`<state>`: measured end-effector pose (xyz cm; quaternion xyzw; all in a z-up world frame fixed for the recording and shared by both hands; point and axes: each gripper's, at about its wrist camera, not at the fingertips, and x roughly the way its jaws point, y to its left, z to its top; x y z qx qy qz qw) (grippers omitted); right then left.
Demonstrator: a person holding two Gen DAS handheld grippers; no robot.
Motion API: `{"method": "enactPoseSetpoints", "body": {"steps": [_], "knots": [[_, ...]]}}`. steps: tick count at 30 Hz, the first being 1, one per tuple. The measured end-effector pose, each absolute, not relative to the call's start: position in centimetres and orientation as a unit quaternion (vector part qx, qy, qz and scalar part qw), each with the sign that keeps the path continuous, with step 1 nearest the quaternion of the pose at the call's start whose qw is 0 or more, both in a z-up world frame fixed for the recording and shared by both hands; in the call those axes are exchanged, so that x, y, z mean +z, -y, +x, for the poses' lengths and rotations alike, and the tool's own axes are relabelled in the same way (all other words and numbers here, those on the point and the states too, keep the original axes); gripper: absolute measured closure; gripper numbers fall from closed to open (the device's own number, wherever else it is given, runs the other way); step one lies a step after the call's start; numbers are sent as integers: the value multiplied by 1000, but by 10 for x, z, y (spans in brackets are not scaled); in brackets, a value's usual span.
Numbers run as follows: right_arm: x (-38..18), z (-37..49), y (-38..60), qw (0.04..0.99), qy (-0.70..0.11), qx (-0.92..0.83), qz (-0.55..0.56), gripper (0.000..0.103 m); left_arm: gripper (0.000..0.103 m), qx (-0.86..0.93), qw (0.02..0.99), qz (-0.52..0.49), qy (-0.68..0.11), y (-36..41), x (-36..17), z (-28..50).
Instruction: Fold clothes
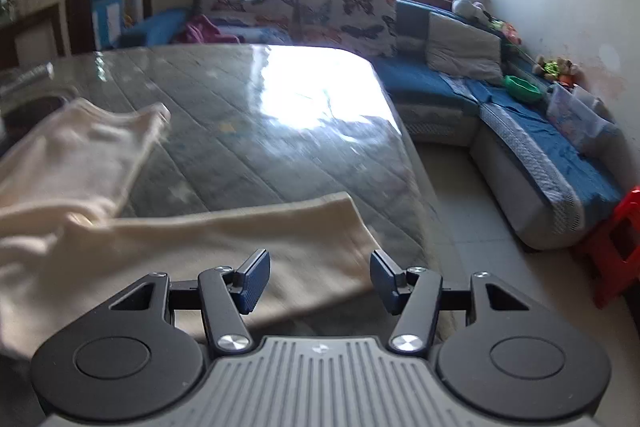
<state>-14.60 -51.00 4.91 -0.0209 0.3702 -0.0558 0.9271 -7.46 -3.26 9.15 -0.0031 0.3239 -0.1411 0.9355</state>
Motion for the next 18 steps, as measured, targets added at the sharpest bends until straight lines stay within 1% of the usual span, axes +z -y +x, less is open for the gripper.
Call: {"method": "enactPoseSetpoints", "body": {"steps": [4, 6, 8, 12, 16, 17, 18], "knots": [[57, -123, 493, 932, -364, -5, 6, 47, 68, -180, 930, 18, -320, 74, 84, -43], [57, -112, 482, 933, -359, 14, 3, 47, 62, -198, 927, 30, -318, 95, 78, -27], [57, -102, 470, 934, -355, 30, -4, 47, 61, -201, 926, 46, -317, 113, 71, -10], [57, -82, 449, 935, -350, 57, -10, 46, 56, -203, 925, 69, -314, 142, 57, 21], [56, -72, 440, 935, -348, 72, -8, 46, 57, -195, 919, 59, -338, 154, 42, 49], [56, -69, 438, 935, -348, 75, -8, 46, 60, -196, 918, 51, -342, 155, 40, 53], [56, -67, 437, 934, -347, 77, -9, 46, 68, -201, 916, 43, -344, 155, 38, 56]]}}
